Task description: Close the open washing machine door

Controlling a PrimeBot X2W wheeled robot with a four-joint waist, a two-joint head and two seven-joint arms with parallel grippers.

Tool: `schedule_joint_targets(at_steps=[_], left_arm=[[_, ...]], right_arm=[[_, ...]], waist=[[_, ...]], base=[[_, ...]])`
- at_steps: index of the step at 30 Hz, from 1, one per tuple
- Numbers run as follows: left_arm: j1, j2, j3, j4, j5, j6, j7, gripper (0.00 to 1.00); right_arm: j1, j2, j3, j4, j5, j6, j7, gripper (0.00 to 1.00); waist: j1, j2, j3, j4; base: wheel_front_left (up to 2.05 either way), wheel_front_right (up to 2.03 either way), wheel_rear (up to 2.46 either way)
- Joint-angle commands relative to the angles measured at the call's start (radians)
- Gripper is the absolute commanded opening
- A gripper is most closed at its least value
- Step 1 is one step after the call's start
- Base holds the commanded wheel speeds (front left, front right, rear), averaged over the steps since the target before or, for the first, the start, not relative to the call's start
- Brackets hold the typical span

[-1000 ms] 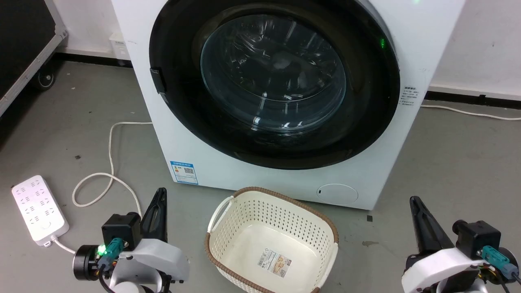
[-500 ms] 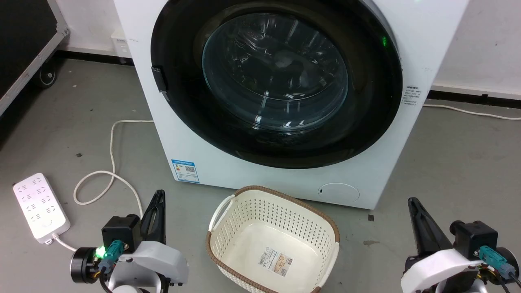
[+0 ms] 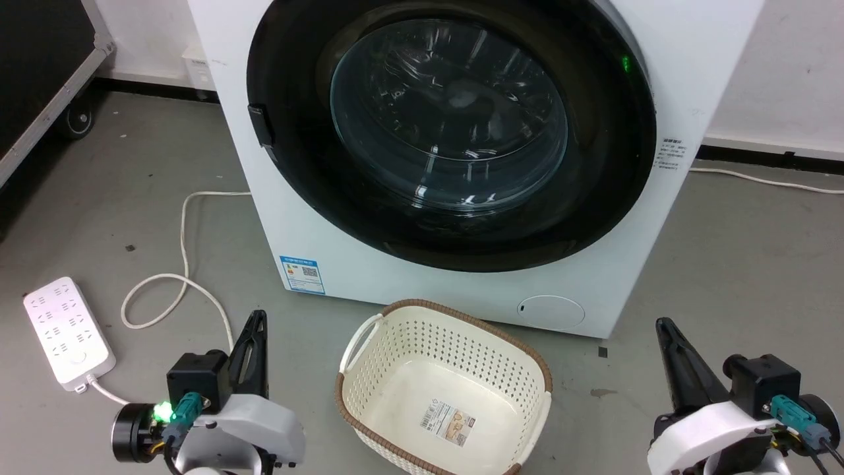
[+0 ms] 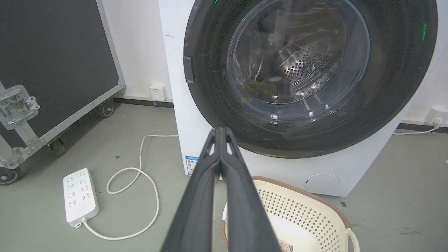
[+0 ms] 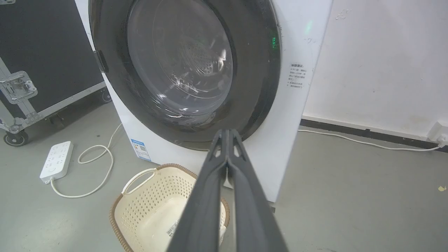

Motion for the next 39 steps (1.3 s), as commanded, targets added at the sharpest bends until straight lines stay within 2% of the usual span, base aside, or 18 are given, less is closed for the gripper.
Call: schedule_joint_targets(at_steps=[1, 39], left_arm=[[0.021, -0.004, 0.006, -0.011, 0.014, -0.003, 0.005, 0.00], [0.073, -0.036, 0.047, -0.094, 0.110, -0.010, 0.061, 0.00]], right_arm=[[0.017, -0.002, 0.004, -0.012, -0.012, -0.001, 0.007, 0.00], [0.029, -0.003, 0.020, -0.075, -0.069, -0.001, 0.061, 0.00]], waist=[[-0.0001, 0.0000, 0.001, 0.001], [-0.0001, 0.0000, 0.012, 0.013]], base=[[0.00, 0.00, 0.00], [0.00, 0.00, 0.00]])
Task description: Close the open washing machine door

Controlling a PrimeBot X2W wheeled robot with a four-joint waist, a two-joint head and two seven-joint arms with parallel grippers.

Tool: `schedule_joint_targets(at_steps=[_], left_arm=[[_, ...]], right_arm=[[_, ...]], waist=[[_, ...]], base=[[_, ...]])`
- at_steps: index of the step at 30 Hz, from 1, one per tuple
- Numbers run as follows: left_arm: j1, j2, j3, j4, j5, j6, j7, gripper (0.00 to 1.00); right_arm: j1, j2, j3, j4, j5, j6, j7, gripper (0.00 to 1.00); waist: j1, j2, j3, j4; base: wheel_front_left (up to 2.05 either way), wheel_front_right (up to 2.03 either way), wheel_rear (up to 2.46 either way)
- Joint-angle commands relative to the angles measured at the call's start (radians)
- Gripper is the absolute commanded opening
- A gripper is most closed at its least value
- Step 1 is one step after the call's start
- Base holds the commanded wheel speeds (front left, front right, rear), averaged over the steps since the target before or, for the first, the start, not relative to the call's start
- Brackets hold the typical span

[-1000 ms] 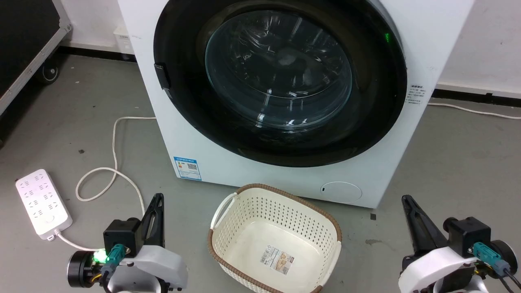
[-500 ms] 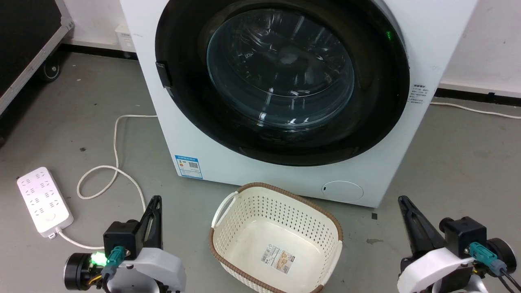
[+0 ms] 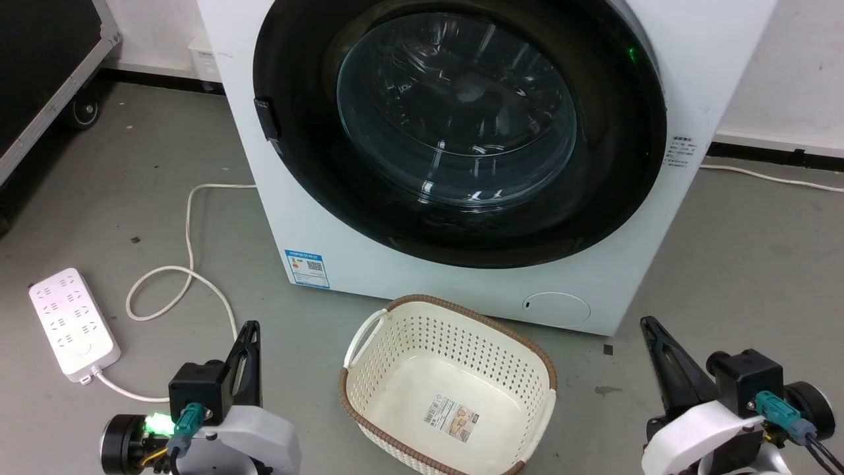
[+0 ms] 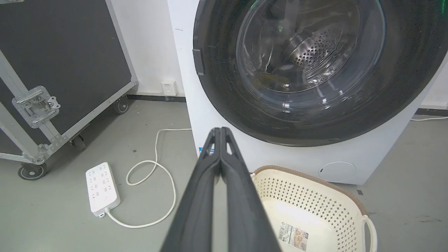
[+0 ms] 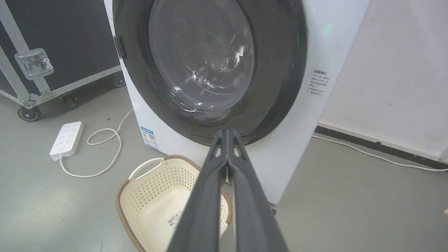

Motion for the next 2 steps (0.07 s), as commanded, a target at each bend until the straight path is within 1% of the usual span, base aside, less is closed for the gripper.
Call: schedule_joint_targets(at_steps=[1, 2], left_arm=[[0.014, -0.002, 0.003, -0.006, 0.002, -0.005, 0.000, 0.00], [0.014, -0.002, 0.003, -0.006, 0.002, -0.005, 0.000, 0.00]], right_arm=[[0.018, -0.002, 0.000, -0.006, -0.008, -0.001, 0.000, 0.00], [0.018, -0.002, 0.000, -0.006, -0.008, -0.001, 0.000, 0.00]], waist=[[0.0000, -0.0001, 0.000, 0.000], [0.0000, -0.0001, 0.000, 0.000]], base=[[0.00, 0.00, 0.00], [0.00, 0.00, 0.00]])
